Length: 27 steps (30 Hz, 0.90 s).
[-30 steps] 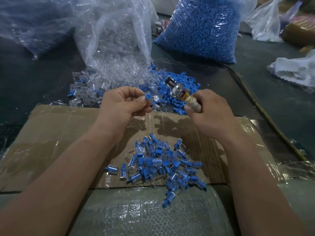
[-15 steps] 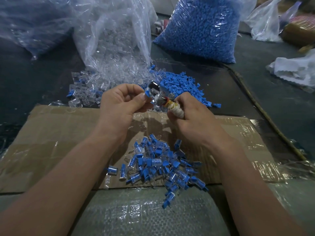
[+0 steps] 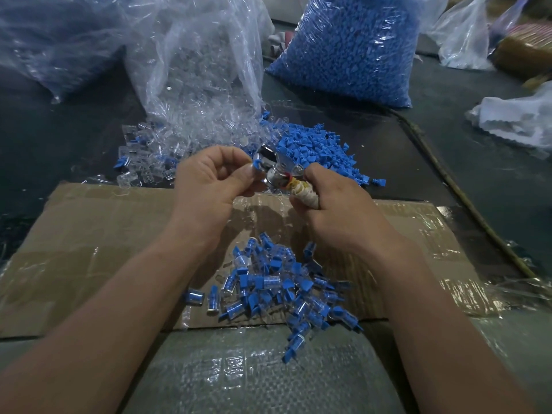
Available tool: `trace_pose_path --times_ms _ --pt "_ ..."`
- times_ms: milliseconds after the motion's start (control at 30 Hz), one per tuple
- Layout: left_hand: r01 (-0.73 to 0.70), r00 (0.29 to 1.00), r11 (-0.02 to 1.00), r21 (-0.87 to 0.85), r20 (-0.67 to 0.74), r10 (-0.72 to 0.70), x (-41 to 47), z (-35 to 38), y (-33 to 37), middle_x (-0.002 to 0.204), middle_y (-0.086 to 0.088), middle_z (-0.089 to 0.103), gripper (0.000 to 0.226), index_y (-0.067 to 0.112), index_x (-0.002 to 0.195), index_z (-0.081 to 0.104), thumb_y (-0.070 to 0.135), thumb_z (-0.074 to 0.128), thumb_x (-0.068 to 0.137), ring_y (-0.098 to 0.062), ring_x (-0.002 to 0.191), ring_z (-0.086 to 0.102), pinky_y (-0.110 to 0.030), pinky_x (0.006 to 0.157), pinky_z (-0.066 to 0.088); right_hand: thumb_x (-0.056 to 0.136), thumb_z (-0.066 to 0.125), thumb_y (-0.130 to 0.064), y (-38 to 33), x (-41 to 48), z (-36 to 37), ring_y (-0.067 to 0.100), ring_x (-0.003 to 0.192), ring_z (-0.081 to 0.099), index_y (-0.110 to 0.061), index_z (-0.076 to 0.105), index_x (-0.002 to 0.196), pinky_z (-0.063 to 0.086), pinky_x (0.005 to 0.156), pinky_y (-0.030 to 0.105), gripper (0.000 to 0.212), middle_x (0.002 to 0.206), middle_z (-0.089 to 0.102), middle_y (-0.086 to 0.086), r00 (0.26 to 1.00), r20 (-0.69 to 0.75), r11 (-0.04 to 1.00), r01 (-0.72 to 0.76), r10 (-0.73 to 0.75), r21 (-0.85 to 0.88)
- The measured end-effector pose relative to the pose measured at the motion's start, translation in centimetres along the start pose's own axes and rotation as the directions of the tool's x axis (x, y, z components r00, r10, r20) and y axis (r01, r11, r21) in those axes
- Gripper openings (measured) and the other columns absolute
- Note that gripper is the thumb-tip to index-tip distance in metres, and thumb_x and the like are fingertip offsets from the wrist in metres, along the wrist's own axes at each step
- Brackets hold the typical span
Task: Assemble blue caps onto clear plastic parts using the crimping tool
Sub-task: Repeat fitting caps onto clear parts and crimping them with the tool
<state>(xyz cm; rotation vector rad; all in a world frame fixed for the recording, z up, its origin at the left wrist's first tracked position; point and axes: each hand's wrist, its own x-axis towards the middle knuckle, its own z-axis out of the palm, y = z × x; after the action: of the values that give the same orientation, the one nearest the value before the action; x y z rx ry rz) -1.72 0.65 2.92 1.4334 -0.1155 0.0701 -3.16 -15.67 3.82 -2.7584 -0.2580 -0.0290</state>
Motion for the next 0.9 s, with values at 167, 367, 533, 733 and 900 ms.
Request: trace_pose_path --times_ms 167,367,533,733,900 --pt "-0.063 0.998 0.995 0.080 -0.016 0.064 -0.1 0.1 -0.1 0.056 0.009 0.063 0.019 0.013 0.075 0.060 -0.005 0.061 0.079 -0.002 0.055 0.061 -0.011 0.056 0.048 0.088 0.055 -0.026 -0.3 0.1 0.0 -0.001 0.067 0.039 -0.027 0.038 0.084 0.026 0.054 0.020 0.018 0.074 0.042 -0.015 1.000 -0.005 1.000 0.011 -0.011 0.022" --pt "-0.090 0.995 0.987 0.136 -0.027 0.094 -0.2 0.0 -0.2 0.060 0.007 0.062 0.022 0.017 0.073 0.059 -0.004 0.062 0.079 -0.001 0.056 0.061 -0.010 0.056 0.048 0.087 0.056 -0.023 -0.5 0.2 0.0 0.010 0.071 0.047 -0.025 0.042 0.086 0.030 0.054 0.022 0.014 0.074 0.046 -0.012 1.000 -0.018 0.999 0.007 -0.006 0.033" --pt "-0.086 0.995 0.988 0.132 -0.045 0.093 0.0 -0.1 -0.2 0.059 0.008 0.063 0.022 0.017 0.073 0.059 -0.004 0.061 0.080 -0.001 0.056 0.062 -0.010 0.056 0.048 0.087 0.056 -0.026 -0.6 0.2 0.4 0.006 0.065 0.041 -0.027 0.039 0.084 0.029 0.054 0.020 0.017 0.070 0.041 -0.016 0.998 -0.062 0.999 0.024 -0.023 0.024" --pt "0.001 0.998 0.994 0.108 -0.055 0.005 0.1 -0.3 0.0 0.066 0.003 0.067 0.018 0.016 0.076 0.060 -0.001 0.061 0.081 -0.009 0.063 0.065 -0.019 0.061 0.054 0.086 0.057 -0.023 0.4 0.2 0.2 -0.003 0.067 0.037 -0.027 0.040 0.086 0.024 0.055 0.018 0.018 0.074 0.039 -0.017 0.997 -0.067 0.999 0.034 -0.031 0.041" --pt "0.108 0.992 0.990 0.091 0.049 -0.113 0.4 -1.5 0.8 0.063 0.000 0.068 0.010 0.012 0.076 0.058 0.008 0.066 0.070 -0.008 0.053 0.062 -0.016 0.051 0.049 0.084 0.057 -0.017 2.0 0.4 -0.9 0.003 0.067 0.040 -0.024 0.046 0.088 0.027 0.054 0.023 0.014 0.076 0.045 -0.012 0.994 -0.079 0.996 -0.067 0.072 0.066"
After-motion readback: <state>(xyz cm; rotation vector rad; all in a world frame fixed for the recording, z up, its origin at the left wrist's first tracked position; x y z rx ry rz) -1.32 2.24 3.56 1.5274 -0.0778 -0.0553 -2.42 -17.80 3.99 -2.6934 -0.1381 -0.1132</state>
